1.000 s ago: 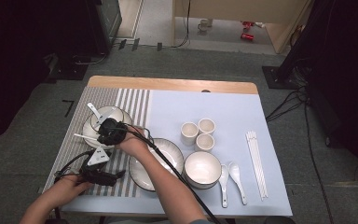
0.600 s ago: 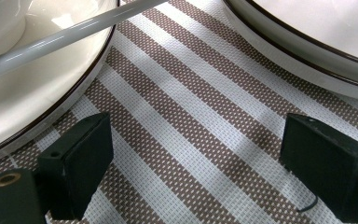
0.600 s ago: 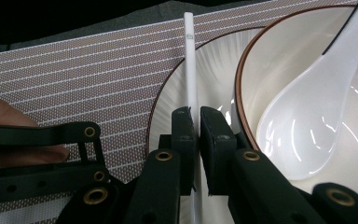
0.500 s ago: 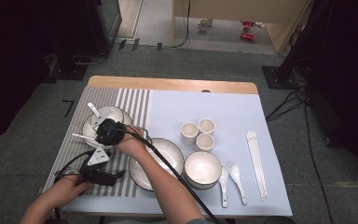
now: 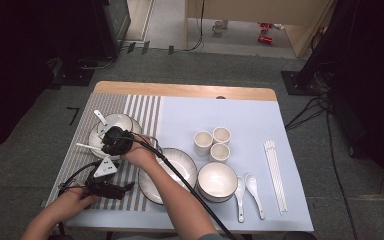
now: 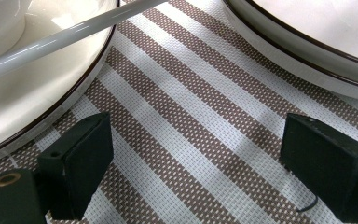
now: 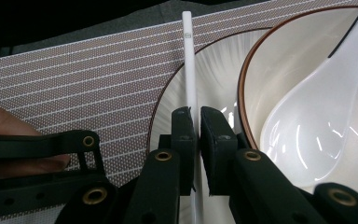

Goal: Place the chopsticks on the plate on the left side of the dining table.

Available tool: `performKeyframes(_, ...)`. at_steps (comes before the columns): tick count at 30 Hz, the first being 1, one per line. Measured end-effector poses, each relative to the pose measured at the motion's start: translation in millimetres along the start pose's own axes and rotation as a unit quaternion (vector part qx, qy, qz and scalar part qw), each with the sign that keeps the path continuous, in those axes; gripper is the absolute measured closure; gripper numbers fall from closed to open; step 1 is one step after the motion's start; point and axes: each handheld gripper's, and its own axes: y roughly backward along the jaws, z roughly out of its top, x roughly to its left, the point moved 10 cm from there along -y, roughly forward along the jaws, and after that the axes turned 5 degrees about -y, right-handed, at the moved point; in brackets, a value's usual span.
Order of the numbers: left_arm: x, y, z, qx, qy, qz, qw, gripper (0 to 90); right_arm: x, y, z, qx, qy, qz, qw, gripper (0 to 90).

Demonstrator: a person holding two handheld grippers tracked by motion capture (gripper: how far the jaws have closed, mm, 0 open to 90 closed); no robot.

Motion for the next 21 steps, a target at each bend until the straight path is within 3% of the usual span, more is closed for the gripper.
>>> performKeyframes(13, 0.1, 0.0, 0.1, 0.000, 0.000, 0.000, 1.0000, 9.6, 0.7, 9.4, -1.2, 0.004, -0.009, 0.002, 1.0000, 80.7)
performKeyframes(21, 0.2, 0.0, 0.1, 0.000, -0.001, 0.001, 1.0000, 9.6, 2.1, 23.0, -4.9, 0.008, -0.029, 0.009, 0.9995, 88.8)
